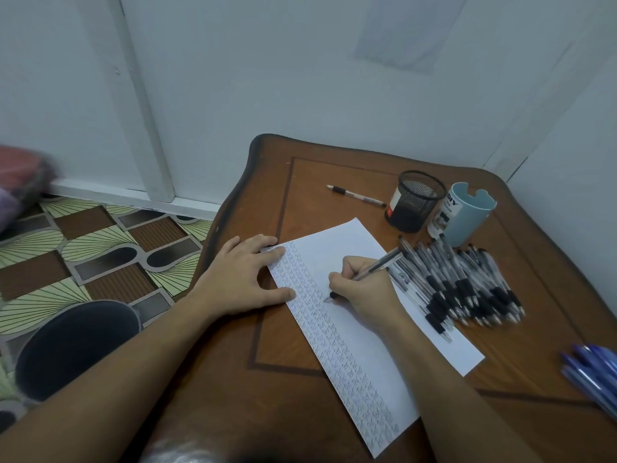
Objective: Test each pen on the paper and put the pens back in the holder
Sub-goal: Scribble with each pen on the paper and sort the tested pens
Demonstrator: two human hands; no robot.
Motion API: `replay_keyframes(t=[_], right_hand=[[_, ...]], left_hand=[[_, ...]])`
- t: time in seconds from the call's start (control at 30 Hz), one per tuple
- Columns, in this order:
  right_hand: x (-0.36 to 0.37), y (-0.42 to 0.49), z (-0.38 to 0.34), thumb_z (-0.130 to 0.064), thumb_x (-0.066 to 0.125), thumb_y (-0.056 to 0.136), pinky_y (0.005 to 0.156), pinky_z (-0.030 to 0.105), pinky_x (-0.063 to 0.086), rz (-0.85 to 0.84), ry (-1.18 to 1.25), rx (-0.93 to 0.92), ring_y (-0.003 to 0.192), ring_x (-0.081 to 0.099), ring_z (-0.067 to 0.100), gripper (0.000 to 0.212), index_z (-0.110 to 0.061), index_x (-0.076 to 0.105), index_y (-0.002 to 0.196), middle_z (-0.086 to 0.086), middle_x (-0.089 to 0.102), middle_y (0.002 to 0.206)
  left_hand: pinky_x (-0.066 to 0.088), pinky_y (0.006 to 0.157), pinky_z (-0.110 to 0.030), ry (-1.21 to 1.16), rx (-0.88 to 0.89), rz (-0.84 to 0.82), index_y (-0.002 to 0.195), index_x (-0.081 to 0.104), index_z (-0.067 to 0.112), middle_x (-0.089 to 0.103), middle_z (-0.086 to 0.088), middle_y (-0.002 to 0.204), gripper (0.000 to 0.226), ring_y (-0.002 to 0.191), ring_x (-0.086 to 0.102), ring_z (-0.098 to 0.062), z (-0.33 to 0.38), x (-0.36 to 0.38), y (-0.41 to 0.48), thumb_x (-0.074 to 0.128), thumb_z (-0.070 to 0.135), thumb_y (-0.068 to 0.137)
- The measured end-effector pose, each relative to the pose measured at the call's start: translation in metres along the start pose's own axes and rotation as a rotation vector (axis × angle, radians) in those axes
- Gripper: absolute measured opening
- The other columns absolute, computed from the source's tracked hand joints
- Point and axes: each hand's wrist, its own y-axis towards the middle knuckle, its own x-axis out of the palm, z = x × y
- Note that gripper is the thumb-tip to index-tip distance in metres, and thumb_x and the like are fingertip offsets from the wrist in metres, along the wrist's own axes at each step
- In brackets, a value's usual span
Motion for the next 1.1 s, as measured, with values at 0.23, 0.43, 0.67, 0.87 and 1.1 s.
replay_keyframes(t=[0.23, 0.43, 0.67, 0.87, 1.1], right_hand=[[-0.0004, 0.0, 0.0002, -0.013, 0.065, 0.073, 0.06, 0.033, 0.05, -0.015, -0.044, 0.002, 0.056, 0.047, 0.017, 0.04, -0.023, 0.038, 0.046, 0.0, 0.031, 0.054], [-0.0005, 0.0028, 0.0023, 0.0, 0.064, 0.084, 0.058, 0.031, 0.05, -0.015, -0.024, -0.018, 0.054, 0.051, 0.015, 0.05, -0.023, 0.039, 0.047, -0.001, 0.035, 0.053], [-0.0012, 0.0031, 0.0041, 0.002, 0.062, 0.084, 0.055, 0.029, 0.048, 0.005, 0.024, -0.021, 0.054, 0.048, 0.017, 0.052, -0.023, 0.039, 0.045, -0.003, 0.033, 0.052], [-0.0026, 0.0036, 0.0038, 0.006, 0.06, 0.084, 0.052, 0.027, 0.045, -0.009, 0.023, -0.006, 0.049, 0.044, 0.014, 0.051, -0.02, 0.034, 0.049, 0.003, 0.028, 0.055], [-0.0011, 0.003, 0.0021, -0.011, 0.063, 0.073, 0.052, 0.028, 0.044, 0.009, 0.005, -0.026, 0.054, 0.042, 0.02, 0.04, -0.022, 0.035, 0.047, 0.002, 0.028, 0.054]], left_hand=[[0.0, 0.118, -0.039, -0.003, 0.006, 0.002, 0.146, 0.037, 0.032, 0.026, 0.012, 0.155, 0.114, 0.144, 0.018, -0.009, -0.0007, 0.0005, 0.0, 0.021, 0.097, 0.054], [0.0, 0.118, -0.038, -0.002, 0.001, 0.0, 0.146, 0.036, 0.032, 0.025, 0.013, 0.155, 0.11, 0.143, 0.018, -0.008, -0.0011, -0.0003, 0.0005, 0.023, 0.094, 0.056], [0.0, 0.118, -0.039, -0.009, -0.004, -0.006, 0.146, 0.036, 0.033, 0.025, 0.013, 0.155, 0.11, 0.143, 0.018, -0.008, -0.0002, -0.0001, 0.0006, 0.024, 0.094, 0.056], [-0.001, 0.118, -0.038, -0.009, -0.004, -0.012, 0.146, 0.035, 0.033, 0.025, 0.013, 0.155, 0.122, 0.143, 0.018, -0.008, -0.0002, -0.0015, -0.0002, 0.015, 0.102, 0.048], [-0.001, 0.118, -0.039, -0.001, -0.005, -0.02, 0.147, 0.034, 0.032, 0.024, 0.014, 0.155, 0.111, 0.144, 0.017, -0.008, 0.0026, -0.0026, -0.0002, 0.021, 0.092, 0.055]])
